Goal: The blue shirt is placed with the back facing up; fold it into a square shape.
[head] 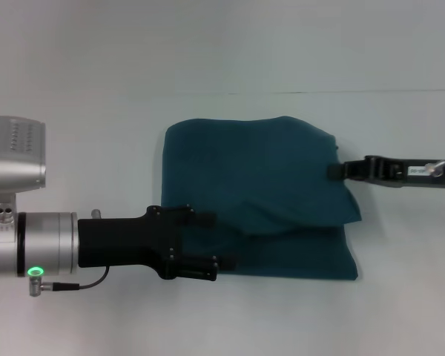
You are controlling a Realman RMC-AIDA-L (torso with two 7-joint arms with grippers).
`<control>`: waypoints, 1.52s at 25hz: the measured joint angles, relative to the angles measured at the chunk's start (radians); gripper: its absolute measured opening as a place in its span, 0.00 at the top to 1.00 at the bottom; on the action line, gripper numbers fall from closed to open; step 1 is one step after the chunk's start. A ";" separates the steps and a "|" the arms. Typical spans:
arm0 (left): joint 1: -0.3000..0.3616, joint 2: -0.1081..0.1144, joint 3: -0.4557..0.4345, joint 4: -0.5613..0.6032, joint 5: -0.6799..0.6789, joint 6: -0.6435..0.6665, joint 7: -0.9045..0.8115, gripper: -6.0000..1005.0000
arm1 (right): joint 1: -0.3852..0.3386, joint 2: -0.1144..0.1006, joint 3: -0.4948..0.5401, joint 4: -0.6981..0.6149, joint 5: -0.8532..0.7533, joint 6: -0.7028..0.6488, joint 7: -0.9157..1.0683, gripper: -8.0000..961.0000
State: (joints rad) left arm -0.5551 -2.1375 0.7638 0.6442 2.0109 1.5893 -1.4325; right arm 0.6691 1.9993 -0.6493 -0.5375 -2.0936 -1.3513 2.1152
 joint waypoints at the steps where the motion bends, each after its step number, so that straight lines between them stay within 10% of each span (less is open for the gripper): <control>1: 0.000 0.000 0.000 0.000 0.000 0.000 0.000 0.07 | -0.006 -0.002 0.000 -0.010 0.009 -0.013 0.000 0.96; 22: -0.008 -0.008 0.000 0.000 -0.028 -0.013 -0.040 0.07 | -0.045 -0.059 -0.008 -0.041 0.016 -0.144 0.009 0.92; 38: -0.010 -0.013 0.000 -0.001 -0.028 -0.038 -0.040 0.07 | -0.079 -0.020 -0.003 -0.019 -0.102 0.018 0.003 0.88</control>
State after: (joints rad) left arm -0.5653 -2.1506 0.7639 0.6431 1.9828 1.5512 -1.4726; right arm 0.5904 1.9794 -0.6521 -0.5567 -2.1956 -1.3330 2.1179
